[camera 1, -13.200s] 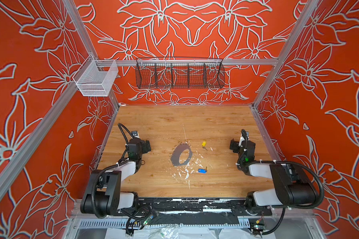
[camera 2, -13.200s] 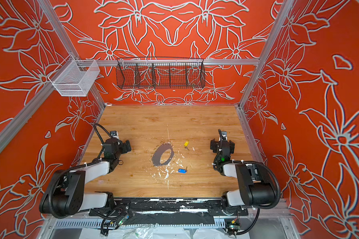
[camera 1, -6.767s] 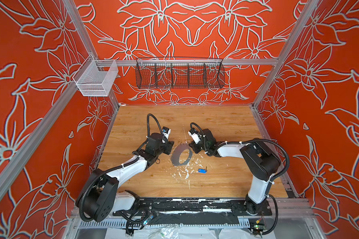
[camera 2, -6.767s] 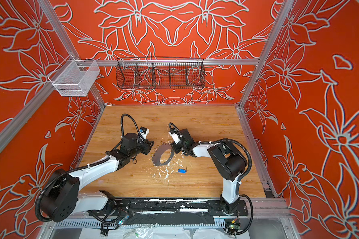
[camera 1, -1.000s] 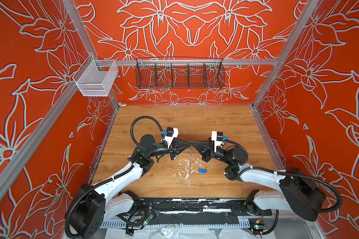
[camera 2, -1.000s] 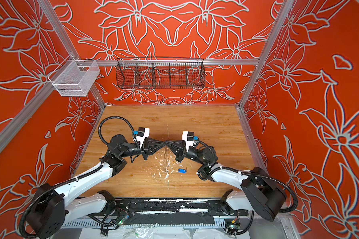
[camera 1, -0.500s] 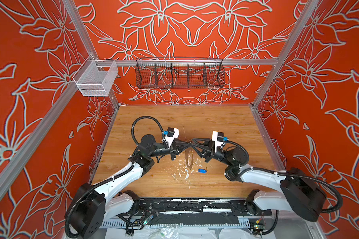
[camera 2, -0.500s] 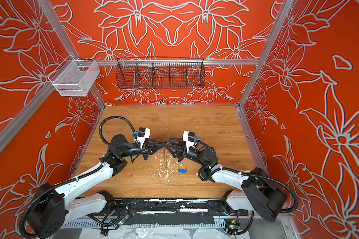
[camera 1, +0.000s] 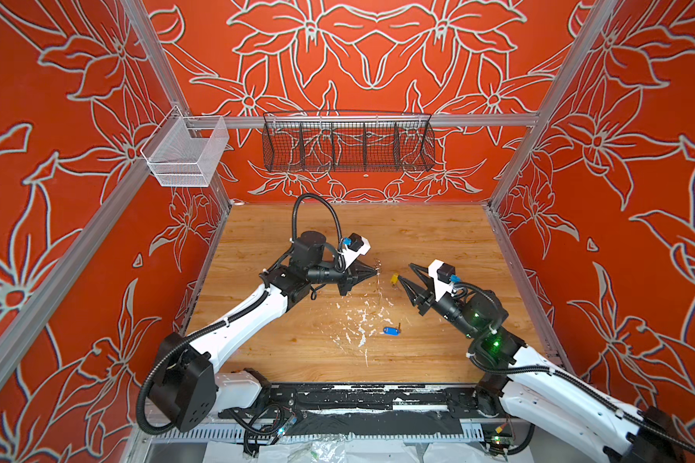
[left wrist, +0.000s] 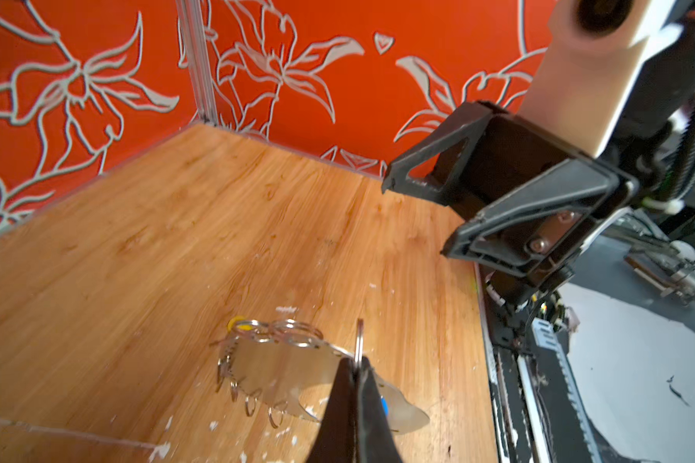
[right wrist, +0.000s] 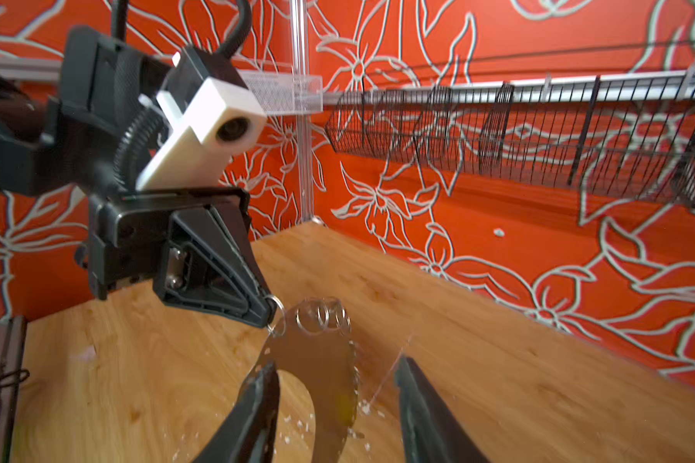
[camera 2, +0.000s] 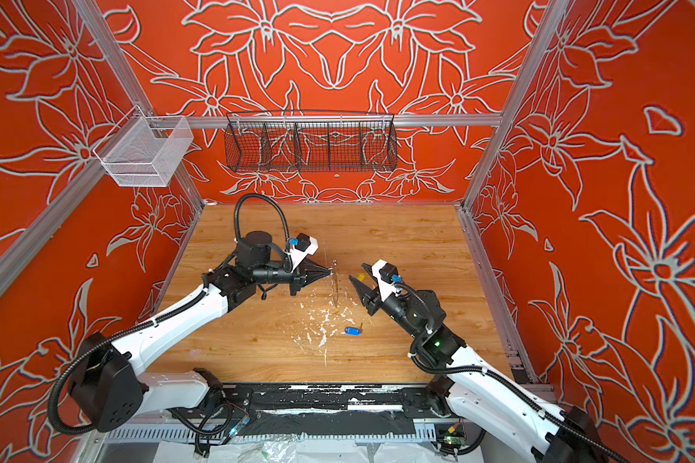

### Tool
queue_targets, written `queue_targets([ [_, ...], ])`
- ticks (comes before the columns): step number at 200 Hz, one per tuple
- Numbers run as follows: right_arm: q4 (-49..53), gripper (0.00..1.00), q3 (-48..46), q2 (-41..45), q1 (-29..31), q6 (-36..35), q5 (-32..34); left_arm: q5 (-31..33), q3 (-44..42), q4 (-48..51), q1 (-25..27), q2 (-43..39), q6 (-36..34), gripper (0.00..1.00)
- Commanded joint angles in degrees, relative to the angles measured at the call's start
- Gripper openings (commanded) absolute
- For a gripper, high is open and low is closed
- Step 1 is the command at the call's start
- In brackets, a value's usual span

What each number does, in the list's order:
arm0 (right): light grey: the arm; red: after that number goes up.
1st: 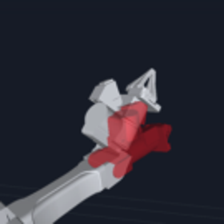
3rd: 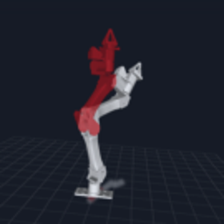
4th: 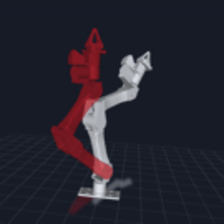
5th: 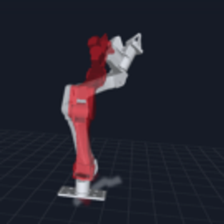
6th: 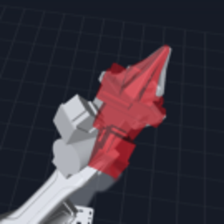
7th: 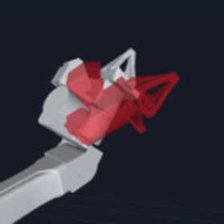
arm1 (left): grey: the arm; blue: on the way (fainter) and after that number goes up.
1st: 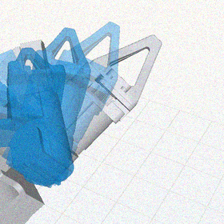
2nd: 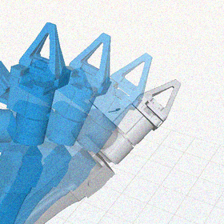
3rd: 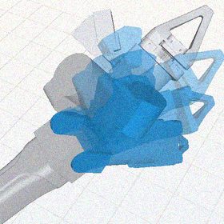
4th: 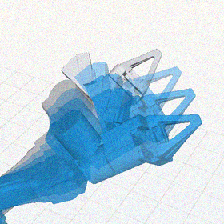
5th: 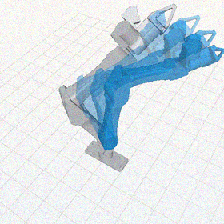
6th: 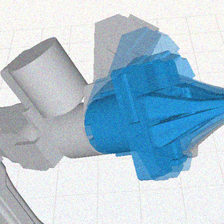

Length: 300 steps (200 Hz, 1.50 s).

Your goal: Put the keys on the keyring

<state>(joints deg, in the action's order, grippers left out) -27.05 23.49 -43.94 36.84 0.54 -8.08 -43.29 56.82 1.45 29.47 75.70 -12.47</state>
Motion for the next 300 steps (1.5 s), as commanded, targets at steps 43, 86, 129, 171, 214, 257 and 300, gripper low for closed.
queue_targets([
  [43, -7.04, 0.62, -0.39, -9.23, -7.72, -0.61, -5.29, 5.02, -1.03, 11.08, 3.85, -6.43, -15.89, 0.0],
  [86, 4.57, 0.55, 2.52, -7.49, -7.7, 0.19, -13.74, 9.17, -0.34, 13.32, 5.32, -6.89, -18.62, 0.0],
  [129, 1.73, 0.4, 2.01, -7.07, -7.62, 0.2, -27.87, 8.24, 3.32, 17.49, 6.11, -4.23, -20.35, 0.0],
  [171, 0.08, 0.27, 2.94, -8.77, -5.36, -1.18, -34.42, 9.22, 3.98, 19.05, 7.11, -3.04, -21.67, 0.0],
  [214, 6.05, 0.21, 5.35, -9.26, -2.16, -5.66, -35.52, 9.84, 5.27, 19.94, 7.71, -2.05, -22.07, 0.0],
  [257, 6.51, 0.19, 4.59, -8.04, -1.54, -6.37, -33.87, 10.15, 5.33, 20.73, 8.64, -2.04, -23.1, 0.0],
  [300, 6.06, 0.19, 4.29, -8.38, -1.47, -7.18, -32.08, 10.05, 5.76, 21.75, 9.71, -2.1, -23.98, 0.0],
])
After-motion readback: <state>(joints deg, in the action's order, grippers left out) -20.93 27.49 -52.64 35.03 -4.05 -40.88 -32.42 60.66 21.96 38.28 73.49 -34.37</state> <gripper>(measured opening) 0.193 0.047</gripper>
